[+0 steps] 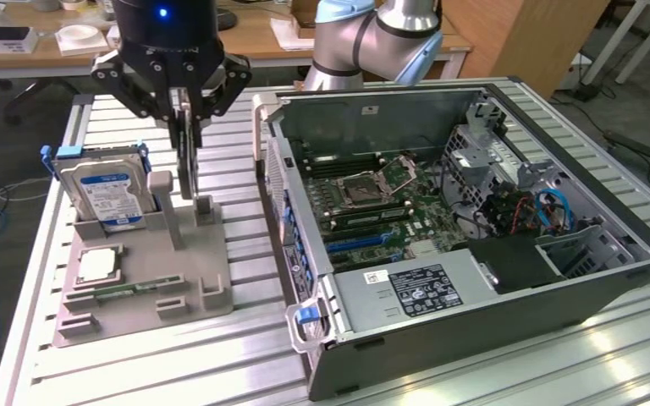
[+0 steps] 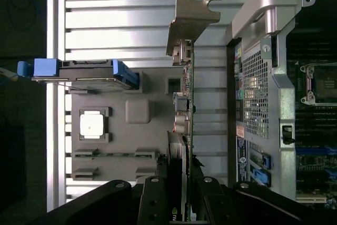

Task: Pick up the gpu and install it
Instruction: 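Pick up the gpu and move the gpu toward the slot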

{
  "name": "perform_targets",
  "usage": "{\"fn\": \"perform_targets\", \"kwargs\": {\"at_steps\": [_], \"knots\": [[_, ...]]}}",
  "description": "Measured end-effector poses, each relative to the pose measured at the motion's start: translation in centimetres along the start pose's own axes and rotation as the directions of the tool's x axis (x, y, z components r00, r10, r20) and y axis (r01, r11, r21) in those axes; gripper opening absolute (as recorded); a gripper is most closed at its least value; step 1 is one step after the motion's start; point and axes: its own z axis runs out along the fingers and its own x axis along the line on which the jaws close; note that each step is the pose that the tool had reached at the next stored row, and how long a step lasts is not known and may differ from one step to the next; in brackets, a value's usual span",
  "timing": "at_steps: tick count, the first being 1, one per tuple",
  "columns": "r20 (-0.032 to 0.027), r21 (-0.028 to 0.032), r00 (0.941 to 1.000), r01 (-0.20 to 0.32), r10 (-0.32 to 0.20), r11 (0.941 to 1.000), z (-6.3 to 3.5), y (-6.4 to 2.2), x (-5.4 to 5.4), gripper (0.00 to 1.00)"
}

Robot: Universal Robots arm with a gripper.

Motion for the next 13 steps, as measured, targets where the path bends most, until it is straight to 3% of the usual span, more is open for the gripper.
{"fn": "perform_targets", "kwargs": {"at_steps": [13], "knots": [[0.0, 0.0, 1.0, 0.0, 0.0, 1.0, -1.45, 0.14, 0.1, 0.27]]}}
